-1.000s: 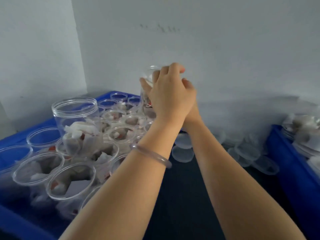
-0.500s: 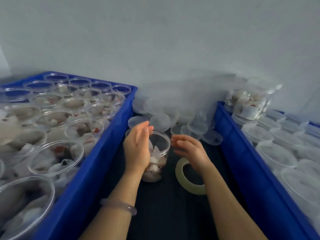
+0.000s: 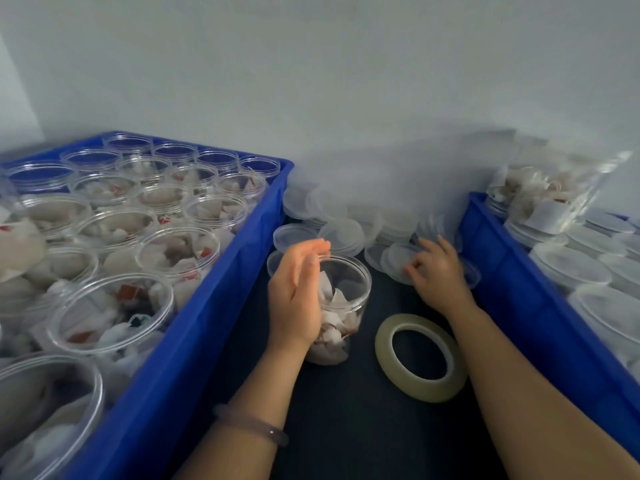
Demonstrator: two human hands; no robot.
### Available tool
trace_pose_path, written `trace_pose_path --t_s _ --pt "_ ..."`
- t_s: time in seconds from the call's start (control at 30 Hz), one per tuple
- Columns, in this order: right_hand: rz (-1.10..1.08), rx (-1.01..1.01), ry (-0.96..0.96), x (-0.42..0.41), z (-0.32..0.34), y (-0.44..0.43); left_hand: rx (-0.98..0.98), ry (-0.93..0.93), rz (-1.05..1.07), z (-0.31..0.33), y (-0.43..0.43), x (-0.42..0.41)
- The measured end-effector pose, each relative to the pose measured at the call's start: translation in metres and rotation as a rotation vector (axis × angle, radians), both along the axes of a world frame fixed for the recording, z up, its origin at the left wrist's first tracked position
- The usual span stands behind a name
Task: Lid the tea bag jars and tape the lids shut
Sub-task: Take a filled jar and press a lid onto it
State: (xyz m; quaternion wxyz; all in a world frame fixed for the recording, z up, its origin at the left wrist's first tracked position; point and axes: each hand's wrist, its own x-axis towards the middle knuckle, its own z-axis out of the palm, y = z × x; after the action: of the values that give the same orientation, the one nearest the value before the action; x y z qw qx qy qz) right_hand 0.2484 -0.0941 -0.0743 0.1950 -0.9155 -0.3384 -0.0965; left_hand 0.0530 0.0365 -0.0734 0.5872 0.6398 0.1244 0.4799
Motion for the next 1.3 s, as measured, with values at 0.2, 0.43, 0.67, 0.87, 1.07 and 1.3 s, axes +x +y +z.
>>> trace_pose_path --t_s 0.2,0.43,0.67,0.87,1.07,1.3 --pt "-0.027 1.156 0.792 -0.070 0.076 0.013 -0.132 0.128 -0.071 0.002 0.002 -0.003" --pt "-0.030 0.498 0.576 -0.120 0.065 0.044 -0.165 0.110 -0.167 -0.002 -0.009 -0.009" --pt "0.271 0.407 0.328 -0.129 0.071 0.049 -0.231 0.138 -0.164 -0.011 -0.013 -0.008" --pt "0.608 0.034 0.176 -0.131 0.069 0.024 -0.220 0.120 -0.134 -0.012 -0.019 -0.007" --pt "0.640 0.047 0.273 -0.128 0.073 0.026 -0.288 0.116 -0.060 -0.021 -0.028 -0.011" --pt "0.093 -0.114 -0.017 -0.178 0.058 0.035 -0.155 0.174 0.131 -0.023 -0.030 -0.006"
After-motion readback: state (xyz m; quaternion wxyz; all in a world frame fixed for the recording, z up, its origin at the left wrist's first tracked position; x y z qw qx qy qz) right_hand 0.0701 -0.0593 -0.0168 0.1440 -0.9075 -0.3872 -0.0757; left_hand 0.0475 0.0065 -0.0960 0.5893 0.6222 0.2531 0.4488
